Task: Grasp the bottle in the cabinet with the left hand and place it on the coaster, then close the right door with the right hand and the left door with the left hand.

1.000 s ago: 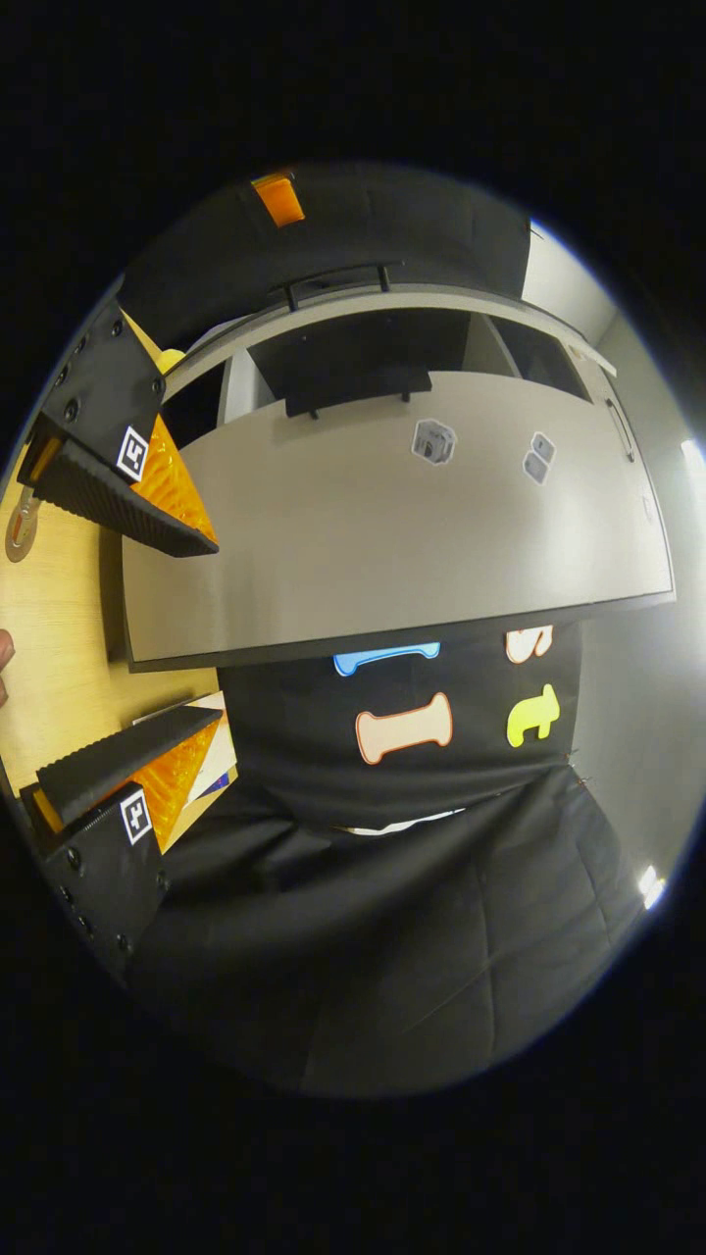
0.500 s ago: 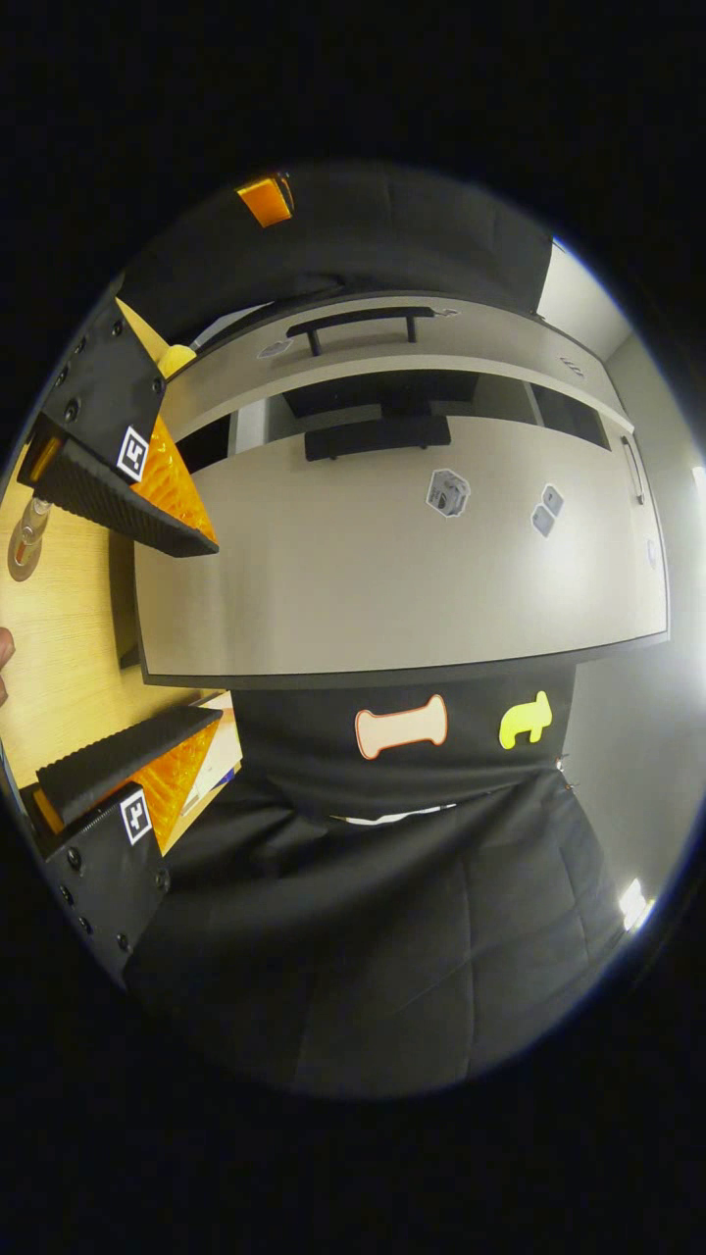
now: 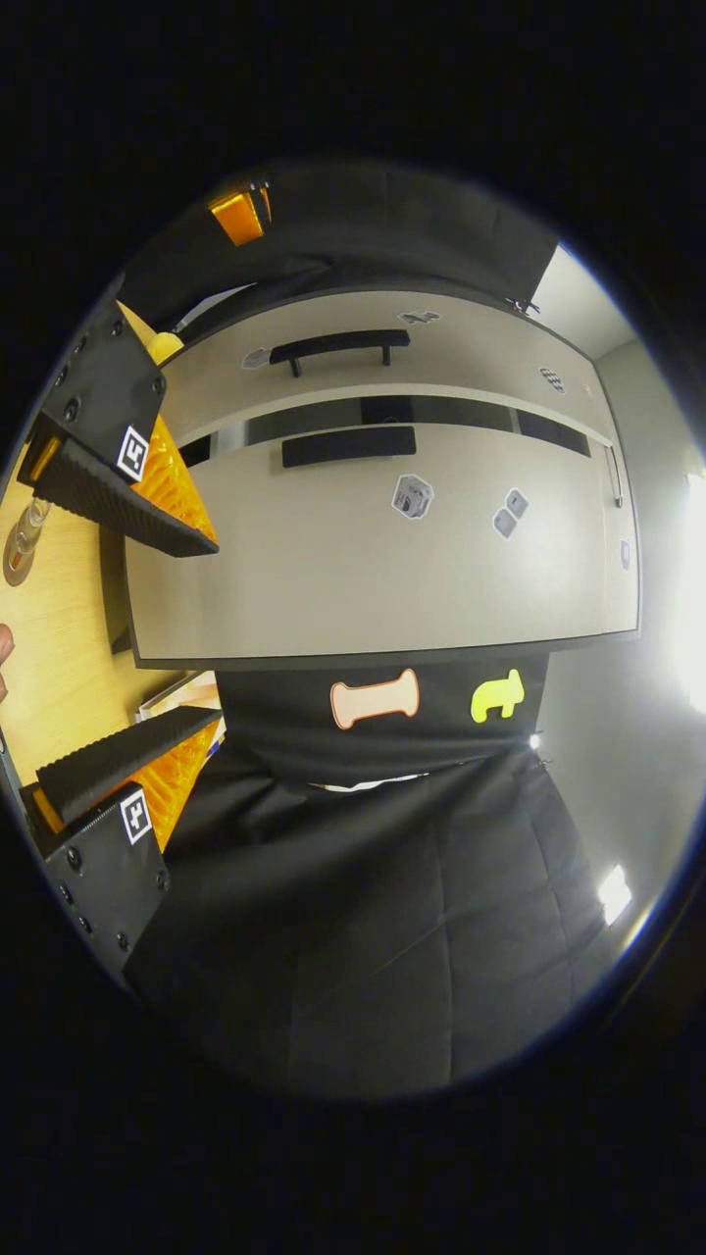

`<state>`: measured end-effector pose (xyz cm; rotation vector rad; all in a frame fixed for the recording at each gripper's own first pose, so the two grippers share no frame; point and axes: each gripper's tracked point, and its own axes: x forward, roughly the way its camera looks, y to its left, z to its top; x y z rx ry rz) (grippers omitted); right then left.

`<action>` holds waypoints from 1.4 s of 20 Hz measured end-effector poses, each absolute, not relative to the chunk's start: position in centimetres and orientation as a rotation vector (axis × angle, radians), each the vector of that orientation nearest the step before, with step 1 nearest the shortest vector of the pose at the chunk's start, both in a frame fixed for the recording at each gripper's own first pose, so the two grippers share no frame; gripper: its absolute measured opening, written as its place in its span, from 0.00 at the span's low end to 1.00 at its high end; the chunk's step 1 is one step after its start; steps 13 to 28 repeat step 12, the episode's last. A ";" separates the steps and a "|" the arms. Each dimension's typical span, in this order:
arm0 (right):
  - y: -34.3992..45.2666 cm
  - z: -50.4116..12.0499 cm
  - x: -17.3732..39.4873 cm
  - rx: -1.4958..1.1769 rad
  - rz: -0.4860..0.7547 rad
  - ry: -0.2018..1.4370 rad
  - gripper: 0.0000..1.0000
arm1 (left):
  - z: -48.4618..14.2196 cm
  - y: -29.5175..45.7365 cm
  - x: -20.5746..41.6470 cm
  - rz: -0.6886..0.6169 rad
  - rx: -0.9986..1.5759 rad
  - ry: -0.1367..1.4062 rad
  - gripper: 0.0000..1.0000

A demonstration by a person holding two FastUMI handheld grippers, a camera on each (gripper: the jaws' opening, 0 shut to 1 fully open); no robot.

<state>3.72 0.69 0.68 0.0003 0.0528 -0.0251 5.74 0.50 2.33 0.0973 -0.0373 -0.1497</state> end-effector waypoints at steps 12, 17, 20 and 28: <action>-2.3 -0.1 1.0 0.048 -0.076 0.012 0.98 | 3.3 0.9 3.8 -0.096 0.125 -0.061 0.95; -2.3 -0.1 1.0 0.048 -0.076 0.012 0.98 | 3.3 0.9 3.8 -0.096 0.125 -0.061 0.95; -2.3 -0.1 1.0 0.048 -0.076 0.012 0.98 | 3.3 0.9 3.8 -0.096 0.125 -0.061 0.95; -2.3 -0.1 1.0 0.048 -0.076 0.012 0.98 | 3.3 0.9 3.8 -0.096 0.125 -0.061 0.95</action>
